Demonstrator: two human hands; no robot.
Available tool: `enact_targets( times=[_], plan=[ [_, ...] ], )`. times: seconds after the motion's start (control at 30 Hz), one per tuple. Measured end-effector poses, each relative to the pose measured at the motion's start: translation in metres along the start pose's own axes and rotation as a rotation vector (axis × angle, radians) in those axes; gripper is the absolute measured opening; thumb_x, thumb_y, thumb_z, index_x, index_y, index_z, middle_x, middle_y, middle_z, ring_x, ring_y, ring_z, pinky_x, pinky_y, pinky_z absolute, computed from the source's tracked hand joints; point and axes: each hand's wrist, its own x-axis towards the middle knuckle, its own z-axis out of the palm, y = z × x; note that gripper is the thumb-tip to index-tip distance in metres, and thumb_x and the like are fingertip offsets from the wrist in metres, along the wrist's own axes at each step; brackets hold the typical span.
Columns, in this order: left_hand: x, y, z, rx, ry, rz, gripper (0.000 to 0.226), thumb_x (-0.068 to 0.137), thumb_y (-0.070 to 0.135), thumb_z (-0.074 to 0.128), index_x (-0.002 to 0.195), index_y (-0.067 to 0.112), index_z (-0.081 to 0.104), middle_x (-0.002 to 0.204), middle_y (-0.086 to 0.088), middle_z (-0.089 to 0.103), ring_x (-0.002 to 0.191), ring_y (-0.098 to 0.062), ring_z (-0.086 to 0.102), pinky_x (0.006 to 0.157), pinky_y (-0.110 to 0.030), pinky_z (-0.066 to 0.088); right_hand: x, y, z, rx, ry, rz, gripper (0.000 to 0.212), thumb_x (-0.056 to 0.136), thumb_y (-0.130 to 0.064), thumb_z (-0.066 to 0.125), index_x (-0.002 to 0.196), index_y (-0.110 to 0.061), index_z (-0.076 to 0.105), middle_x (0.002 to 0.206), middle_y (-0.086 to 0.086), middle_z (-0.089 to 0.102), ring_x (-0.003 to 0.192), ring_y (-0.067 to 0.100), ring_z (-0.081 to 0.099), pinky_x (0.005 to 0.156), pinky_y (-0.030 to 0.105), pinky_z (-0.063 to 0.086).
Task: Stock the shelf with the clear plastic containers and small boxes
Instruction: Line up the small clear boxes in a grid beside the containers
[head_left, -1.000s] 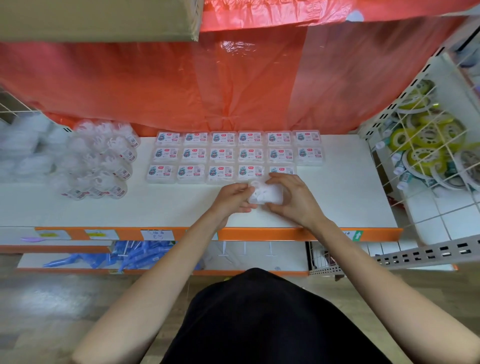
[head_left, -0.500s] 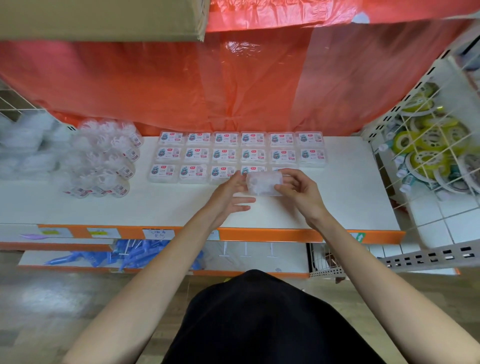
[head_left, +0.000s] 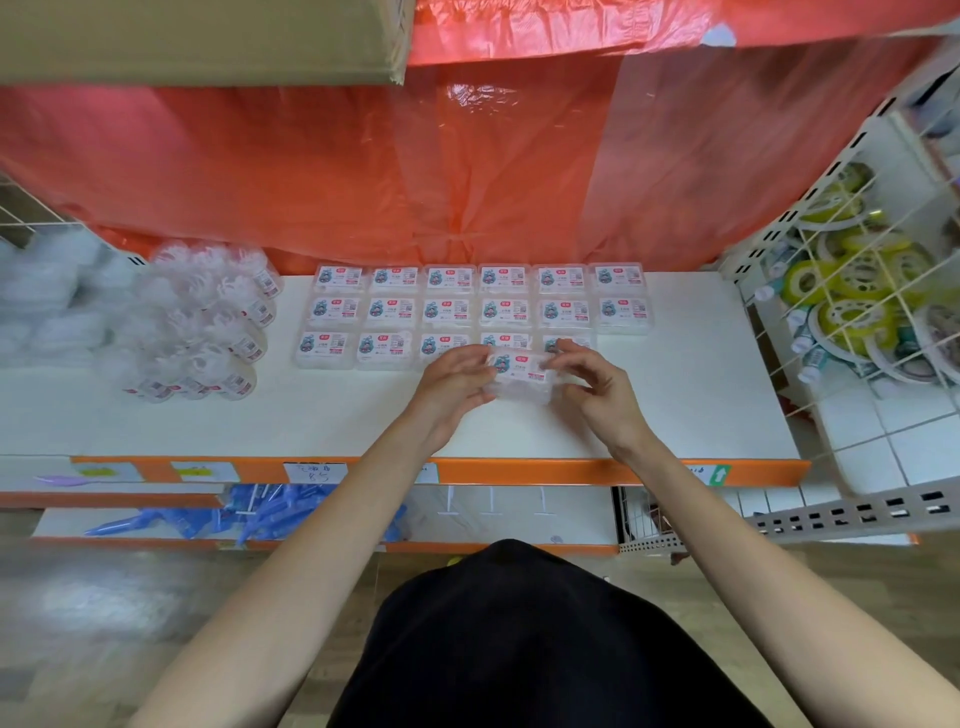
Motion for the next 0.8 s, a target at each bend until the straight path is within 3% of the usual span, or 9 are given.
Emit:
enact_targets(
  times=[0.13,0.23,0.33,0.4,0.5,0.6,0.73,0.8],
  plan=[
    [0.000,0.002,-0.004,0.081,-0.050,0.049,0.034,0.089,-0.002,0.064,0.119,0.012,0.061,0.126,-0.006,0.062,0.098,-0.015,0.063,0.086,-0.029,0.051,0.008,-0.016,0.002,0.181,0.062,0.251,0.020,0.094,-0.003,0.059,0.113,-0.009,0.063,0.109,0.001,0.067,0.095,0.011,0.063,0.078,0.022,0.051],
    [-0.001,0.003,-0.003,0.100,-0.078,0.076,0.031,0.090,-0.003,0.062,0.116,0.014,0.062,0.123,-0.006,0.063,0.097,-0.016,0.062,0.081,-0.027,0.050,0.014,-0.024,0.003,0.161,-0.030,0.380,0.029,0.092,-0.022,0.068,0.118,-0.012,0.060,0.096,0.003,0.071,0.084,0.014,0.064,0.070,0.020,0.050],
    [-0.001,0.002,-0.001,0.099,-0.073,0.105,0.030,0.090,-0.003,0.062,0.112,0.017,0.062,0.121,-0.006,0.062,0.095,-0.014,0.062,0.080,-0.026,0.050,0.015,-0.024,0.009,0.118,-0.088,0.398,0.037,0.086,-0.022,0.076,0.118,-0.018,0.058,0.100,0.007,0.071,0.082,0.012,0.066,0.074,0.022,0.053],
    [-0.002,0.000,0.000,0.109,-0.049,0.134,0.030,0.089,-0.003,0.062,0.110,0.019,0.063,0.122,-0.005,0.060,0.102,-0.016,0.061,0.081,-0.027,0.051,0.015,-0.020,0.013,0.034,-0.070,0.329,0.041,0.082,-0.019,0.079,0.117,-0.020,0.057,0.109,0.003,0.065,0.090,0.011,0.062,0.080,0.024,0.052],
    [-0.002,-0.002,0.004,0.106,-0.004,0.168,0.030,0.090,-0.004,0.061,0.106,0.021,0.062,0.117,-0.001,0.059,0.108,-0.017,0.058,0.079,-0.026,0.051,0.013,-0.010,0.010,-0.256,-0.044,0.047,0.058,0.071,-0.023,0.088,0.117,-0.026,0.053,0.118,-0.007,0.054,0.107,0.008,0.052,0.091,0.017,0.042],
    [-0.002,-0.002,0.010,0.112,0.021,0.192,0.029,0.090,-0.005,0.060,0.104,0.020,0.061,0.113,0.001,0.059,0.105,-0.015,0.059,0.074,-0.023,0.052,0.013,-0.004,0.005,-0.511,-0.036,-0.166,0.067,0.066,-0.027,0.090,0.124,-0.019,0.056,0.126,-0.002,0.056,0.118,0.018,0.049,0.101,0.031,0.039],
    [0.000,-0.004,0.020,0.144,0.045,0.232,0.027,0.090,-0.004,0.061,0.110,0.014,0.059,0.112,0.001,0.059,0.091,0.000,0.060,0.072,-0.022,0.053,0.013,-0.003,-0.003,-0.658,0.013,-0.225,0.068,0.072,-0.030,0.085,0.131,-0.013,0.056,0.131,0.006,0.056,0.121,0.026,0.048,0.102,0.038,0.037],
    [0.002,-0.007,0.027,0.220,0.059,0.255,0.028,0.090,-0.003,0.061,0.111,0.015,0.058,0.111,0.005,0.057,0.091,0.000,0.060,0.075,-0.023,0.054,0.011,-0.002,-0.008,-0.685,-0.010,-0.220,0.067,0.074,-0.028,0.084,0.132,-0.014,0.054,0.131,0.007,0.057,0.120,0.027,0.049,0.101,0.039,0.040]
  ],
)
